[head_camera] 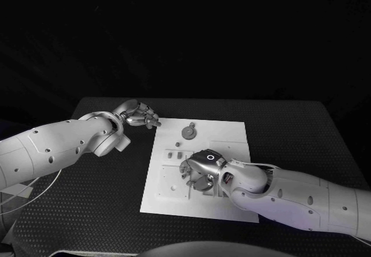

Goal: Assemble the parts on the task board

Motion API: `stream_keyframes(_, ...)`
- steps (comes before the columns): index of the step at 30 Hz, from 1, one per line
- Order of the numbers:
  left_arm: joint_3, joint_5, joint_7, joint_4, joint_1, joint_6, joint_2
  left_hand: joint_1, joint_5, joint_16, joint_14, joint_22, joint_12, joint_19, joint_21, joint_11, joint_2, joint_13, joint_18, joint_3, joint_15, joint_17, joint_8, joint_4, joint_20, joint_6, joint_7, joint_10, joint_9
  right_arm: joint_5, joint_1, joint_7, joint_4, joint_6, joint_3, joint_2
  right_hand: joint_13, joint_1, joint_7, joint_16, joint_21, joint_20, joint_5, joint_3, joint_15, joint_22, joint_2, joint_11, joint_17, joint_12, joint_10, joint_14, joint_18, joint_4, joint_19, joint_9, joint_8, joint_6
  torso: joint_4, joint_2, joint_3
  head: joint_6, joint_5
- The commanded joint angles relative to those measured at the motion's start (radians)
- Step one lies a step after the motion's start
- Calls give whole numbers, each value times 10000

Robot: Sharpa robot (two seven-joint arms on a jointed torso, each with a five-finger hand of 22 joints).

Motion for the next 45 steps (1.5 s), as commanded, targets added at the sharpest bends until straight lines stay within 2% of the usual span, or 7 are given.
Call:
stream_keyframes(1, 7, -13, 68, 13, 11, 32, 10, 44, -33, -64, 27, -18, -12, 12, -18, 56, -20, -13, 106, -47, 12, 17, 43, 16, 5, -39, 31, -31, -9, 20, 101, 18, 221, -380, 42, -200, -6, 15, 32, 6, -60, 15, 56, -44, 86, 126, -89, 150, 3, 26, -228, 1, 797, 33, -28, -9, -14, -38, -9, 1, 5, 26, -16)
stream_keyframes(9, 6, -13, 93, -23, 10, 20, 12, 42, -33, -77, 26, -25, -9, 9, -18, 57, -18, -17, 103, -48, 14, 32, 46, 21, 5, -36, 28, -30, -10, 13, 425, -69, 821, -637, 508, -875, 14, 111, 14, 34, -46, 1, 56, -11, 64, 130, -71, 125, 6, 80, -141, 47, 797, 37, 8, 11, 52, 63, -19, -4, 15, 126, -86)
stream_keyframes(15, 5, -13, 112, -23, 9, 22, 23, 43, -33, -82, 27, -28, -6, 8, -18, 56, -18, -19, 103, -48, 14, 38, 47, 23, 5, -34, 27, -27, -10, 788, 579, -113, 1127, -355, 1276, -1516, 31, 146, -18, 47, -42, -1, 54, -24, 40, 132, -117, 98, -3, 121, -52, 84, 797, 83, 32, 12, 91, 103, -18, 5, 19, 217, -159)
stream_keyframes(17, 5, -13, 116, -19, 9, 24, 26, 42, -33, -83, 27, -28, -6, 8, -18, 56, -20, -19, 102, -48, 14, 40, 48, 23, 5, -33, 27, -27, -10, 708, 654, -168, 1114, -112, 1380, -1695, 29, 157, -5, 55, -38, -5, 55, -27, 36, 133, -108, 96, -2, 113, -59, 95, 797, 88, 41, 5, 85, 86, -15, 6, 20, 232, -206)
stream_keyframes(21, 5, -13, 125, -19, 9, 21, 21, 42, -33, -87, 28, -30, -7, 7, -17, 57, -29, -21, 102, -51, 15, 46, 48, 21, 5, -33, 25, -28, -10, 857, 966, -143, 1052, 355, 1384, -1983, 2, 98, -5, 45, -61, 10, 55, -102, 72, 134, -251, 132, -10, 60, -148, 72, 797, 112, 2, -23, 53, 5, -15, 4, 17, 254, -233)
stream_keyframes(31, 4, -13, 137, -34, 8, 27, 9, 37, -33, -95, 28, -34, -6, 6, -17, 57, -40, -24, 100, -56, 15, 55, 50, 23, 5, -32, 22, -30, -10, 780, 972, -63, 1169, 1577, 1375, -2433, -271, -248, -366, 20, -184, 122, 56, -337, 393, 125, -726, 459, -24, -30, -1092, -150, 797, 422, -189, -131, -103, -452, 12, 8, 14, 234, -204)
stream_keyframes(45, 4, -13, 138, -17, 8, 34, -5, 34, -33, -107, 29, -40, -5, 6, -15, 58, -41, -29, 99, -57, 16, 71, 52, 28, 4, -30, 19, -30, -11, 193, 925, -265, 741, 2428, 1134, -2356, -460, -204, -501, 65, -295, 167, 58, -531, 510, 119, -651, 577, -47, 53, -1488, -356, 797, 567, -333, -81, -1, -600, 2, 10, -9, 203, -254)
